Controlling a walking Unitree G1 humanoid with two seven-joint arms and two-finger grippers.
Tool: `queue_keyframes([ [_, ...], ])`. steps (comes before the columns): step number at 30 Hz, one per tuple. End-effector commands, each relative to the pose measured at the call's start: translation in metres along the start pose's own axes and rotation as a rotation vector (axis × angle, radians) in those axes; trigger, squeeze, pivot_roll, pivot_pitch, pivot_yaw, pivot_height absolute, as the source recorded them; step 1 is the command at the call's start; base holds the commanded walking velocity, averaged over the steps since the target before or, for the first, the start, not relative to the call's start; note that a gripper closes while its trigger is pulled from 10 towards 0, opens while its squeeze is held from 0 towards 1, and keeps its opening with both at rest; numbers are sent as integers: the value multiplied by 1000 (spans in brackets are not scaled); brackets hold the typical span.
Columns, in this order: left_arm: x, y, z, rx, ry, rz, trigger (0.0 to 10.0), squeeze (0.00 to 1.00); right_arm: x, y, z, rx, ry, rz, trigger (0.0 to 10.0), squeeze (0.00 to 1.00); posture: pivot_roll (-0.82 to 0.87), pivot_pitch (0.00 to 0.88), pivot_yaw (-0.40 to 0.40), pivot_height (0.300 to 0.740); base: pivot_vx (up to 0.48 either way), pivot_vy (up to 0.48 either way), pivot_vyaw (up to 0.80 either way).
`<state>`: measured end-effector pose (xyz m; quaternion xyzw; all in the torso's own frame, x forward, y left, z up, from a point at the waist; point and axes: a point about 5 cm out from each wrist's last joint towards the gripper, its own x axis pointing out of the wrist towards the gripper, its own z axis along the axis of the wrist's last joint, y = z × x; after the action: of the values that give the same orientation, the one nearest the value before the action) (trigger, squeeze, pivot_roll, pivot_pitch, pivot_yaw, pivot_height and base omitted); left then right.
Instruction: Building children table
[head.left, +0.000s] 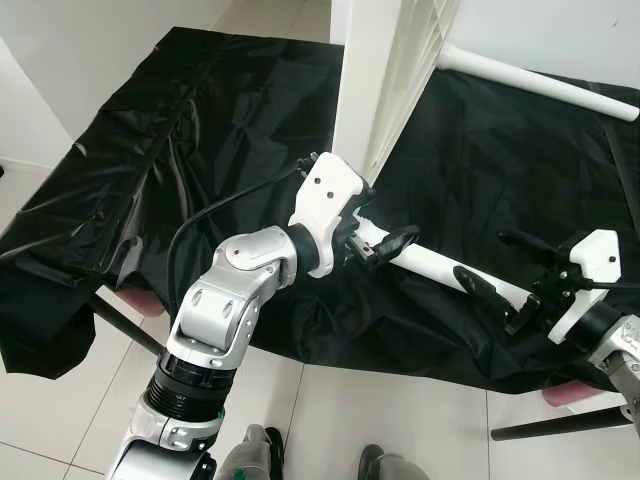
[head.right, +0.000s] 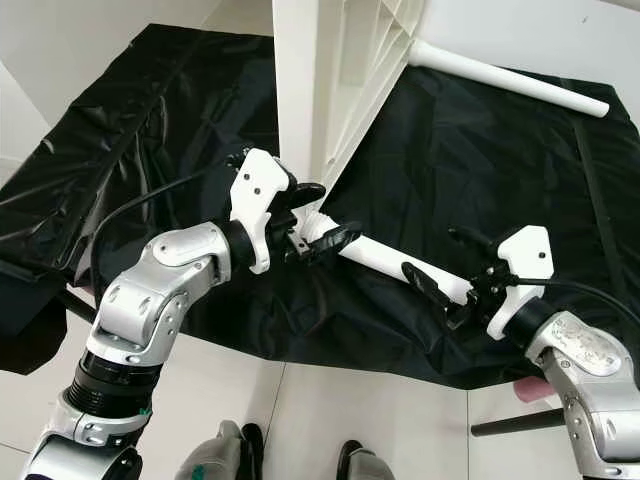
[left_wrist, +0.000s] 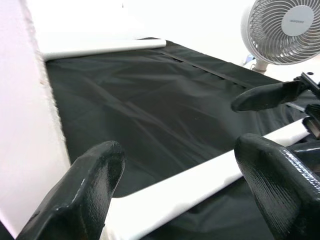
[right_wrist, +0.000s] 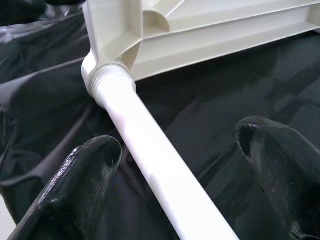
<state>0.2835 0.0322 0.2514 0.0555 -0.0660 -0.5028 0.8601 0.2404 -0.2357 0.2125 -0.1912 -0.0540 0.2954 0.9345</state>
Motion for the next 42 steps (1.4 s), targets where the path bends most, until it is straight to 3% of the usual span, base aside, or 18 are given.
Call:
queue_keyframes([
  [1, -3, -6, -4, -13, 24, -31, 10000, 0, -1, 1, -9, -31, 53, 49, 10000, 0, 94, 191, -7, 740, 0, 0, 0],
  [7, -4, -7, -4, -20, 32, -18, 10000, 0, -5, 0, -18, -70, 121, 102, 10000, 0, 93, 195, -7, 740, 0, 0, 0],
  [21, -6, -8, -4, -27, 49, -5, 10000, 0, -18, -26, -36, -264, 331, 139, 10000, 0, 82, 203, -2, 740, 0, 0, 0],
  [29, -4, -8, -2, -29, 48, -4, 10000, 0, -9, -38, -38, -325, 359, 74, 10000, 0, 86, 201, -1, 740, 0, 0, 0],
  [34, -4, -7, 0, -27, 44, 6, 10000, 0, 7, -51, -48, -465, 414, -74, 10000, 0, 97, 203, -4, 740, 0, 0, 0],
  [39, -5, -7, 0, -26, 44, 11, 10000, 0, 10, -55, -50, -496, 418, -126, 10000, 0, 103, 203, -6, 740, 0, 0, 0],
  [42, -5, -7, 1, -27, 41, 17, 10000, 0, 10, -63, -53, -511, 429, -219, 10000, 0, 106, 206, -6, 740, 0, 0, 0],
])
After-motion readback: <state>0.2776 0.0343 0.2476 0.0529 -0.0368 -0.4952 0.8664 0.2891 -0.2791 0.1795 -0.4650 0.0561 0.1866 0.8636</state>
